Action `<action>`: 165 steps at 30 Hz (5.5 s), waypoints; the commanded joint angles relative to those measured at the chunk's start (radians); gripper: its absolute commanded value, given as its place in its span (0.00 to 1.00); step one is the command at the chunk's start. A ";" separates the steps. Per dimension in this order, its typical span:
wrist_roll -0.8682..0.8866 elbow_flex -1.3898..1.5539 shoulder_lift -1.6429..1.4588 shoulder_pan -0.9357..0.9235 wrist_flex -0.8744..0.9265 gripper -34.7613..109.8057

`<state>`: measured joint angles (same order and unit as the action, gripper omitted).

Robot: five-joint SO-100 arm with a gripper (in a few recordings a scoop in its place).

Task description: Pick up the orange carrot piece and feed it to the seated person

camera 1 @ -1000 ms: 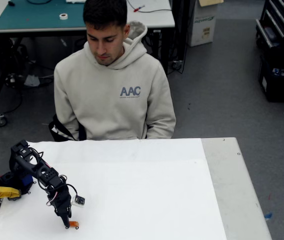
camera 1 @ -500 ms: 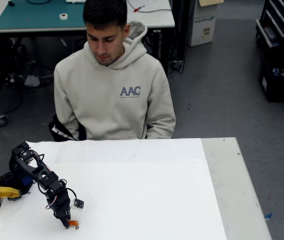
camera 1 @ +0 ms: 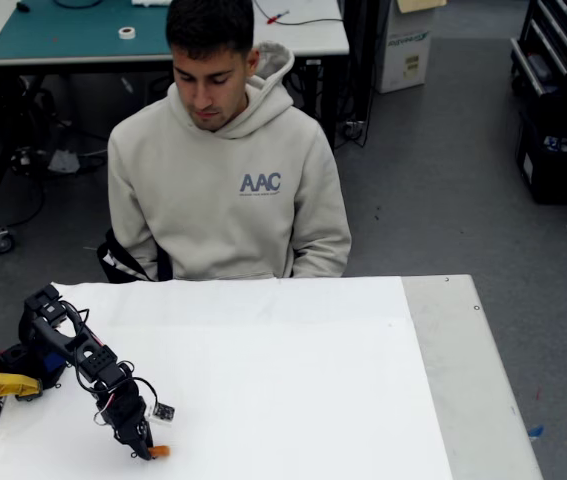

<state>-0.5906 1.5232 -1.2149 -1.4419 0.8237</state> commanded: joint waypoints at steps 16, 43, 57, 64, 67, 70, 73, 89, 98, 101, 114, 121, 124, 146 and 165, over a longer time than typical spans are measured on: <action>-0.002 -0.003 -0.170 0.054 -0.041 0.22; -0.009 -0.311 -0.354 0.664 -0.041 0.23; -0.014 -0.750 -0.310 1.072 -0.043 0.23; -0.114 -1.040 -0.069 1.172 -0.043 0.23; -0.192 -1.170 0.012 1.201 -0.043 0.23; -0.255 -1.292 0.081 1.232 -0.043 0.23; -0.304 -1.416 0.149 1.261 -0.043 0.23; -0.520 -1.841 0.442 1.368 -0.044 0.23; -0.532 -1.835 0.443 1.368 -0.181 0.23; -0.534 -1.827 0.445 1.368 -0.299 0.23; -0.592 -1.819 0.462 1.370 -0.385 0.23; -0.592 -1.819 0.462 1.405 -0.385 0.23; -0.592 -1.819 0.462 1.420 -0.385 0.23; -0.595 -1.821 0.460 1.416 -0.385 0.24; -0.594 -1.822 0.443 1.315 -0.387 0.51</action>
<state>-1.1674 -0.2255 -0.7194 -0.0782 0.4525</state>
